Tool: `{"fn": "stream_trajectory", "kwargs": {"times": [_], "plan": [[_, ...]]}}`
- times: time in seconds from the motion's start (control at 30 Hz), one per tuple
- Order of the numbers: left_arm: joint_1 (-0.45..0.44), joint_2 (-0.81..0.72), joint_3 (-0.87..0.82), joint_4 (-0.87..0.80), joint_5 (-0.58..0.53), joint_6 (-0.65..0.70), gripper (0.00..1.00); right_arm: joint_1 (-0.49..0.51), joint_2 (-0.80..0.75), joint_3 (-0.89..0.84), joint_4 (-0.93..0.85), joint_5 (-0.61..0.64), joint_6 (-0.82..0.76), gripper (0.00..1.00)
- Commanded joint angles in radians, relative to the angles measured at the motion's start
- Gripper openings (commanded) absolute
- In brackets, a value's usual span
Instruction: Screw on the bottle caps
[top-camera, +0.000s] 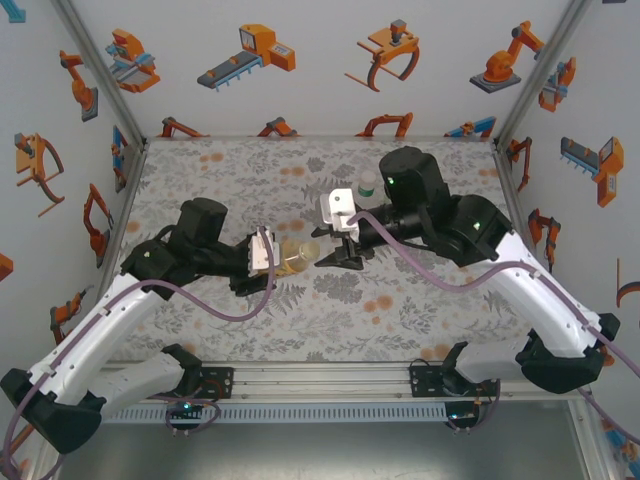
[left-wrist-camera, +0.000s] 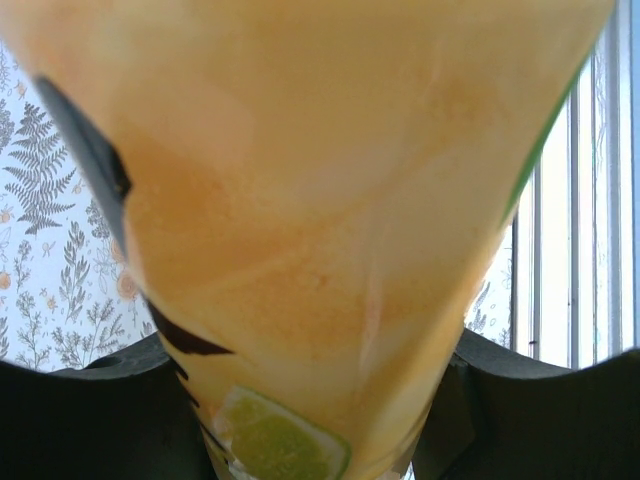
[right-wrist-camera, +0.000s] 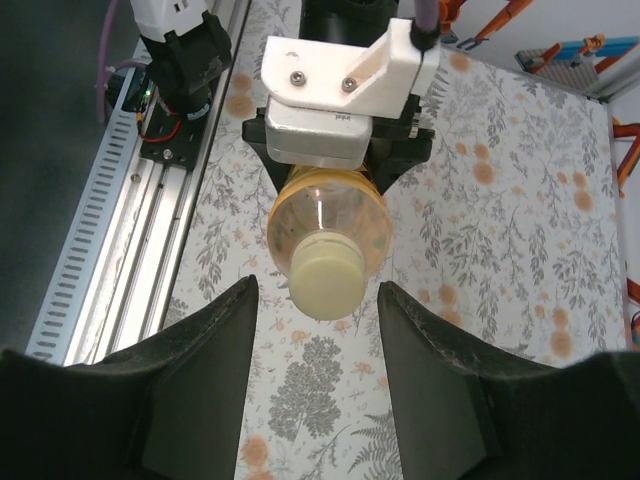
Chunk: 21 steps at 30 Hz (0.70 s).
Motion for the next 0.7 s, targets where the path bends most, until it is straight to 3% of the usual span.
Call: {"fn": "stream_trajectory", "kwargs": {"times": [0.0, 0.3, 0.67], "plan": [[-0.008, -0.021, 0.029, -0.018, 0.035, -0.015, 0.0, 0.015, 0.001, -0.024, 0.069, -0.036, -0.03, 0.49], [-0.013, -0.028, 0.027, -0.018, 0.031, -0.024, 0.0, 0.036, -0.002, -0.043, 0.079, -0.007, -0.023, 0.44], [-0.015, -0.029, 0.032, -0.016, 0.018, -0.026, 0.0, 0.046, -0.001, -0.055, 0.089, 0.03, 0.053, 0.25]]}}
